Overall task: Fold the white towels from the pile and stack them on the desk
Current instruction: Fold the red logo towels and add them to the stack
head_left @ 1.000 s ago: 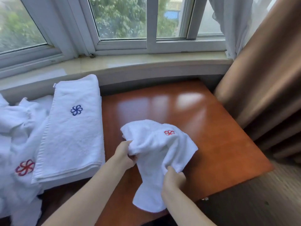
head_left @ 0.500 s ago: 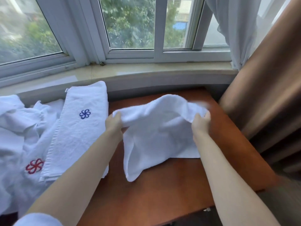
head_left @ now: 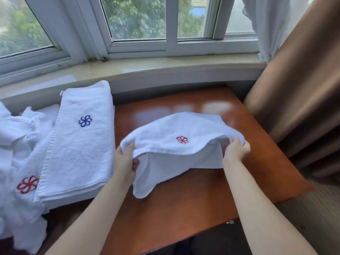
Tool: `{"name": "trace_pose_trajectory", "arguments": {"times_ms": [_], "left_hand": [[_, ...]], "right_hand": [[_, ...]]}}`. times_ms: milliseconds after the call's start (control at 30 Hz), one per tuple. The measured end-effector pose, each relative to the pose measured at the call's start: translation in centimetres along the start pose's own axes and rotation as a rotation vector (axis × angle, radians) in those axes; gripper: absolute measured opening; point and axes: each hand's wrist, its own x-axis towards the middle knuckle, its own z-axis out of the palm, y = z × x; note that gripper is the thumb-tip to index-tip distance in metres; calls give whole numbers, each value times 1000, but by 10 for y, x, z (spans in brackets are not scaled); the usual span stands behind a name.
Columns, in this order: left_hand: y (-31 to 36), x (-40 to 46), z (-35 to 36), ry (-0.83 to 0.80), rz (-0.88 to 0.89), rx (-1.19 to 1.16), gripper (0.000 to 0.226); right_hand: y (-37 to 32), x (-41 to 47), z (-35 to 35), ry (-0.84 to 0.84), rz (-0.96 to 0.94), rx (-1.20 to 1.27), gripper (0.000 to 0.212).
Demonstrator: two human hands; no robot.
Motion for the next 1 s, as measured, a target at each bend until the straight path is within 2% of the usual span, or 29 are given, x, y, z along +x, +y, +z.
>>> {"name": "trace_pose_trajectory", "arguments": {"times_ms": [67,133,167,233,333,400,533,600,633,700,767,833,900,1000], "left_hand": [[-14,-11,-10,34,-56,219,9],[-36,-25,-21,74,-165,481,23],[-46,-33,-25,84,-202,607,21],[-57,-45,-31,104,-235,785,11],[-63,-50,-33,65,-250,638,8],[-60,-56,-29,51,-207,622,8],[-62,-60,-30,49,-202,694,23],[-63,-58,-32,60,-221,736,21],[-61,-55,-32,84,-218,703,20],[-43,-52,-26,117,-222,474,22],[-14,-44,-17,171,-134,266,28],[21,-37,-10,222,-20,209,33],[47,-38,-10,234,28,189,34],[56,-47,-21,175,-4,82,31]], "right_hand": [[23,1,-22,121,62,-316,35],[49,-7,-46,45,192,-668,44],[58,-11,-50,3,225,-684,45],[62,-18,-43,-82,217,-503,40],[54,-26,-31,-355,261,-361,26],[49,-26,-28,-428,351,-293,19],[49,-17,-27,-317,362,-281,31],[45,-18,-23,-304,321,-334,39],[41,-21,-21,-287,269,-357,40],[27,-23,-16,-202,122,-338,39],[-1,-24,-13,-131,-81,-424,35],[-31,-23,-16,-87,-216,-546,39],[-50,-20,-26,-14,-243,-543,39],[-55,-28,-48,68,-143,-362,37]]}}
